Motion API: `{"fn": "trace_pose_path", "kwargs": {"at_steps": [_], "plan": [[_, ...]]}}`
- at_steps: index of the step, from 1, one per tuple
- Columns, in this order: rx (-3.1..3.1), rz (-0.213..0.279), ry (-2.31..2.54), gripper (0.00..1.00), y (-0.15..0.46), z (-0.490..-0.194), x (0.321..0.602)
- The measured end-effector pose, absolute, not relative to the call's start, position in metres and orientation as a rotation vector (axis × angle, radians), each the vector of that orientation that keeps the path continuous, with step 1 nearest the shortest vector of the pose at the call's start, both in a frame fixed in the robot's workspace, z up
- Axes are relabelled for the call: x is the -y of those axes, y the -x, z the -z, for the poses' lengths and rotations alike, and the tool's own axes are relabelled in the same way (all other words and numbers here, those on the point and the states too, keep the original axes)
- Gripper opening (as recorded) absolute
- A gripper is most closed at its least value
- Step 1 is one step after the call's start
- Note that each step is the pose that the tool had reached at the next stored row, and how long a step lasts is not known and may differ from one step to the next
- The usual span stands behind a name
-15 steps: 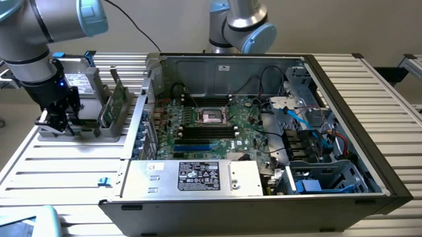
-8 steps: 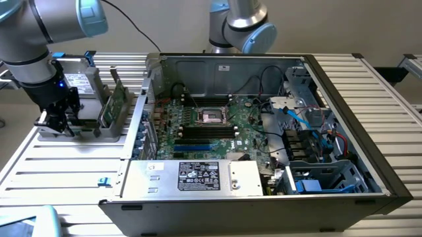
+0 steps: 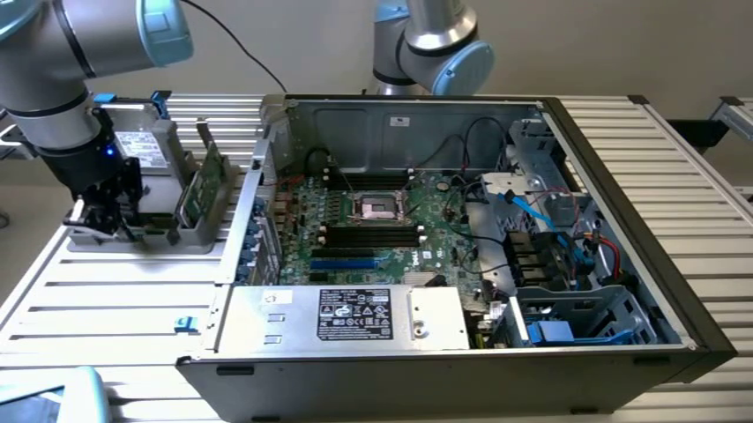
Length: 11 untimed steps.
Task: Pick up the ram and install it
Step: 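Pick up the ram and move it above insertion slot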
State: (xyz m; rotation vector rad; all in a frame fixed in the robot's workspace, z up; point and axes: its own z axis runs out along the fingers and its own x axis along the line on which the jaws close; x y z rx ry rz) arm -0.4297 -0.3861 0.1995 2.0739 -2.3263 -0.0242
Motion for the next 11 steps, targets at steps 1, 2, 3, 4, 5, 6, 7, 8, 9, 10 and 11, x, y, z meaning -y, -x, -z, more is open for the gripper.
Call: {"fn": "trace_pose_path", "kwargs": {"at_steps": [1,2,3,4,5,6,7,8,9,10,11], "plan": [[2.327,0.024,-2.073,0.36,0.4297,-0.1995,0.3861],[2.327,0.024,-2.073,0.3,0.4297,-0.1995,0.3861],[2.327,0.024,-2.073,0.24,0.4297,-0.1995,0.3861],[2.327,0.024,-2.073,0.18,0.4297,-0.1995,0.3861],[2.327,0.024,-2.073,0.18,0.4297,-0.1994,0.386],[2.328,0.024,-2.073,0.14,0.4297,-0.1995,0.3861],[2.328,0.024,-2.073,0.14,0.4297,-0.1995,0.3861],[2.328,0.024,-2.073,0.14,0.4297,-0.1995,0.3861],[2.328,0.024,-2.073,0.14,0.4297,-0.1994,0.3861],[2.328,0.024,-2.073,0.14,0.4297,-0.1994,0.3861],[2.328,0.024,-2.073,0.14,0.4297,-0.1995,0.3861]]}}
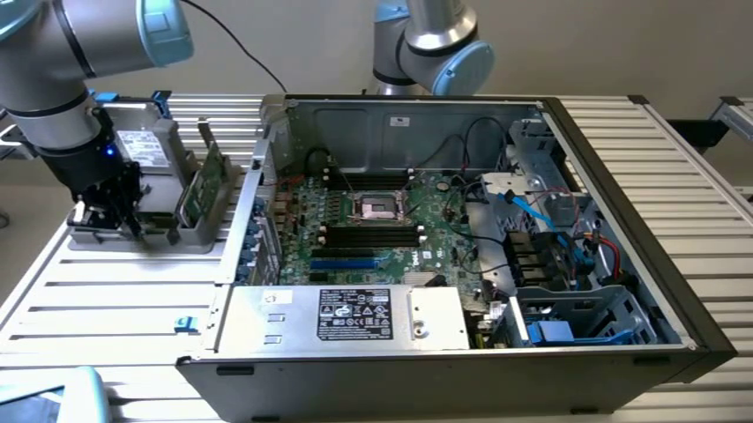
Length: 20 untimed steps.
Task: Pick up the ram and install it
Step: 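Pick up the ram and move it above insertion slot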
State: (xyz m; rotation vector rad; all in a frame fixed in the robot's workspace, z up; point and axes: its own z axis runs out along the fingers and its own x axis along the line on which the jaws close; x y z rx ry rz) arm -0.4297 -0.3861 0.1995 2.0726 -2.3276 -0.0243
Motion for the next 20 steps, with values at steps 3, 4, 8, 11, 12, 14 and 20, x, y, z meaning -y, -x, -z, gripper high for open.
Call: {"fn": "trace_pose_path", "kwargs": {"at_steps": [3,4,8,11,12,14,20], "plan": [[2.327,0.024,-2.073,0.14,0.43,-0.204,0.386],[2.326,0.024,-2.074,0.14,0.43,-0.209,0.386],[2.318,0.024,-2.084,0.14,0.43,-0.225,0.386],[2.304,0.024,-2.099,0.14,0.43,-0.235,0.386],[2.299,0.024,-2.104,0.14,0.43,-0.237,0.386],[2.283,0.023,-2.121,0.14,0.43,-0.243,0.386],[2.228,0.02,-2.18,0.14,0.43,-0.262,0.386]]}}
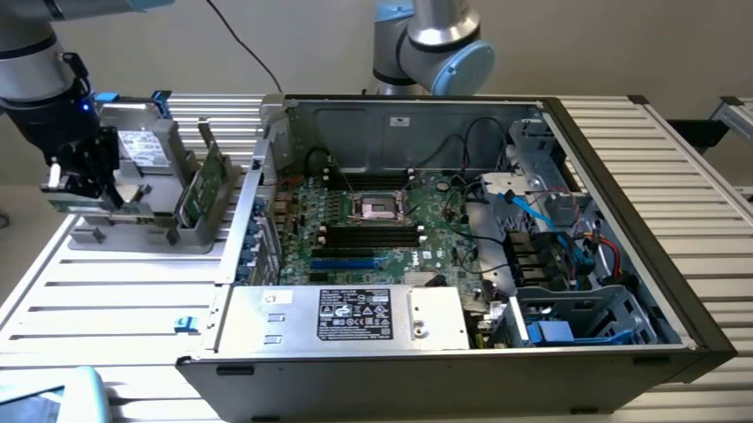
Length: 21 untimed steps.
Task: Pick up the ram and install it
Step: 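Pick up the ram and move it above insertion slot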
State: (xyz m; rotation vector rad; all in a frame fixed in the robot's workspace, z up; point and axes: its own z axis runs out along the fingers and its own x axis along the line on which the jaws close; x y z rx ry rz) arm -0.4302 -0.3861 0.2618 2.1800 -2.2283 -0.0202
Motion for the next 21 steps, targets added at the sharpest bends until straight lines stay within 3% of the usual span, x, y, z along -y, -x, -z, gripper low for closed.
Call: {"fn": "trace_pose_path", "kwargs": {"at_steps": [21], "plan": [[2.2,0.0,-2.202,0.14,0.425,-0.326,0.388]]}}
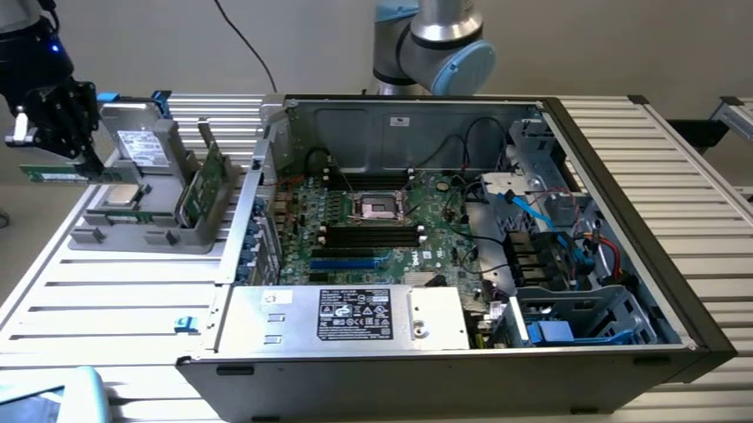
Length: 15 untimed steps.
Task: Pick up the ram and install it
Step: 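Pick up the ram and move it above insertion slot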
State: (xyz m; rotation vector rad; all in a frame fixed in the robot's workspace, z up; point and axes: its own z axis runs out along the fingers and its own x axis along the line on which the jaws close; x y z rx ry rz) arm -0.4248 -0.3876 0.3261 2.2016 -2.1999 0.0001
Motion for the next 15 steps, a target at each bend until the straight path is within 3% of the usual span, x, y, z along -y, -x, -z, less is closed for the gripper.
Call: {"fn": "trace_pose_path", "kwargs": {"at_steps": [15], "plan": [[2.204,0.011,-2.207,0.14,0.39,-0.362,0.398]]}}
